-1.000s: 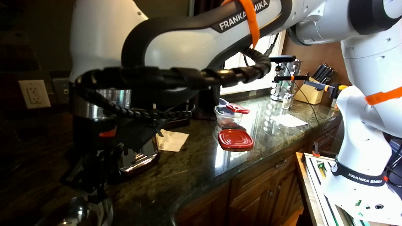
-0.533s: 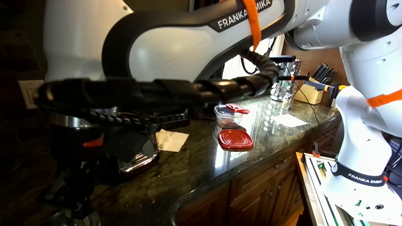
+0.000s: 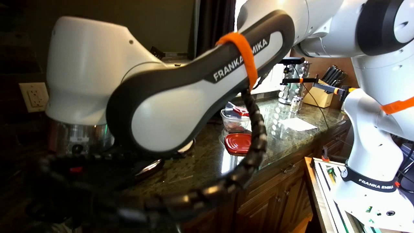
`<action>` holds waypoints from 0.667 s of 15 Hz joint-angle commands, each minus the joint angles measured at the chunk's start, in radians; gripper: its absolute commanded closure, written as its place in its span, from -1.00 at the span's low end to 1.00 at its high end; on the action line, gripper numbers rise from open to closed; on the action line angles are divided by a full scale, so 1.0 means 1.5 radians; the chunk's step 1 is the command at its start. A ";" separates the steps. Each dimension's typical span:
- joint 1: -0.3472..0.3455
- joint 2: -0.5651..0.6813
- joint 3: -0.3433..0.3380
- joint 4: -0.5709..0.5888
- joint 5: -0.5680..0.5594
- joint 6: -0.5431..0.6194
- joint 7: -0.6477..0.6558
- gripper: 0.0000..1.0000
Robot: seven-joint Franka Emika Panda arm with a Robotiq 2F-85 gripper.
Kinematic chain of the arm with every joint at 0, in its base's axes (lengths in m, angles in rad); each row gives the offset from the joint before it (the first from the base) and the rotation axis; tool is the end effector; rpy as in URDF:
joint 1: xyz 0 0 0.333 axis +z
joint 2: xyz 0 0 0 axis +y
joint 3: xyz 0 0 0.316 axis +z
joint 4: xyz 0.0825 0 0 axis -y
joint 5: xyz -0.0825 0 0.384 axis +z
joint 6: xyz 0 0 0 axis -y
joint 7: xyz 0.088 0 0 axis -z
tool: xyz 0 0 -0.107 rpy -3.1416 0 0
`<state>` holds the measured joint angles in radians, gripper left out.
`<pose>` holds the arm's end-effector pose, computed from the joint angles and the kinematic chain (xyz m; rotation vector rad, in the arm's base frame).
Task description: Put the bowl on the left counter
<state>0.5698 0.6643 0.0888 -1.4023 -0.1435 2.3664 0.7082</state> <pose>0.6051 0.4473 0.3460 -2.9719 -0.0156 -0.4118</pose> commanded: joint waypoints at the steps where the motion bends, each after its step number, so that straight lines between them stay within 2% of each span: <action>1: 0.064 0.066 -0.058 0.064 -0.050 -0.008 0.126 0.99; 4: 0.097 0.100 -0.085 0.100 -0.083 -0.016 0.184 0.99; 8: 0.108 0.130 -0.089 0.144 -0.077 -0.032 0.206 0.99; 9: 0.109 0.135 -0.089 0.154 -0.074 -0.039 0.209 0.45; 10: 0.109 0.132 -0.087 0.153 -0.071 -0.046 0.209 0.44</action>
<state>0.7175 0.8233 -0.0294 -1.2364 -0.2507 2.3487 0.9886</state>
